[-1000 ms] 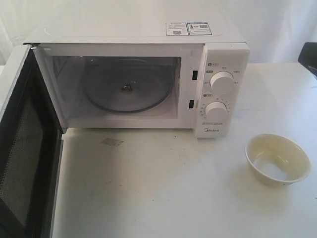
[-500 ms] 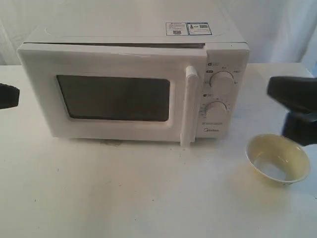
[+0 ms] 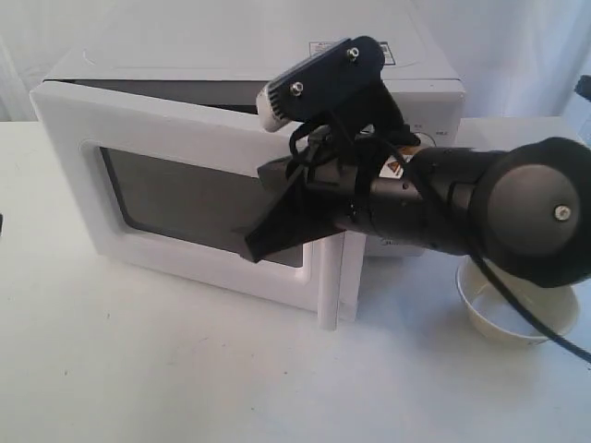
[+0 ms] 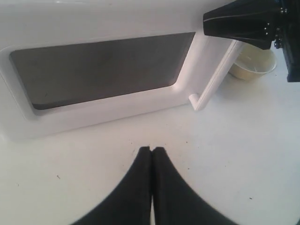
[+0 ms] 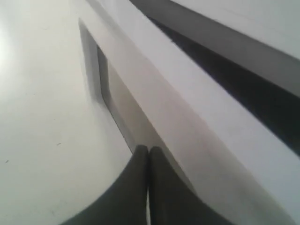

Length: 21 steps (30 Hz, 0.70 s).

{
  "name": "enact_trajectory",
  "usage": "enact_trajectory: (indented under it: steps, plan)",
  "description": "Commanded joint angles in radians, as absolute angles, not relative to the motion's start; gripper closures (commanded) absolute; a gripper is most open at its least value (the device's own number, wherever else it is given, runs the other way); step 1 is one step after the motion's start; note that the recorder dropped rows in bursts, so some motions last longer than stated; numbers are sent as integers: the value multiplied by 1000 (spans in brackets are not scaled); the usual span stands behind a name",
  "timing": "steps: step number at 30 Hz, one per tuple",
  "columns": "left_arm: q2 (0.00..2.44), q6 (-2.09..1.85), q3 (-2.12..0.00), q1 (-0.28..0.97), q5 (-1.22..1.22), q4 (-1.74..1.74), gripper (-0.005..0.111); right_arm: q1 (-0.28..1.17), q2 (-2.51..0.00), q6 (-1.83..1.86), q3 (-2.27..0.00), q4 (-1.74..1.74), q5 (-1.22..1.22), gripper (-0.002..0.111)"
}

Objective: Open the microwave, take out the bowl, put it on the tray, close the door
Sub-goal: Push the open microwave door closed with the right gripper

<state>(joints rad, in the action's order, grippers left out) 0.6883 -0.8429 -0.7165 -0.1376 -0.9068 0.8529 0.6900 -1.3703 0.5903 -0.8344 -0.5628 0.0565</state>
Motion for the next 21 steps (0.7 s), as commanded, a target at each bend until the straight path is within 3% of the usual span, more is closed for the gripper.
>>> enact_trajectory:
  steps: [1, 8, 21]
  plan:
    - [650, -781, -707, -137, -918, 815, 107, 696, -1388, 628, -828, -565, 118, 108]
    - [580, -755, -707, -137, -919, 811, 107, 687, -1389, 679, -832, -580, 190, 108]
    - [523, -652, -707, -137, -952, 713, 107, 525, -1389, 722, -874, -588, 73, 108]
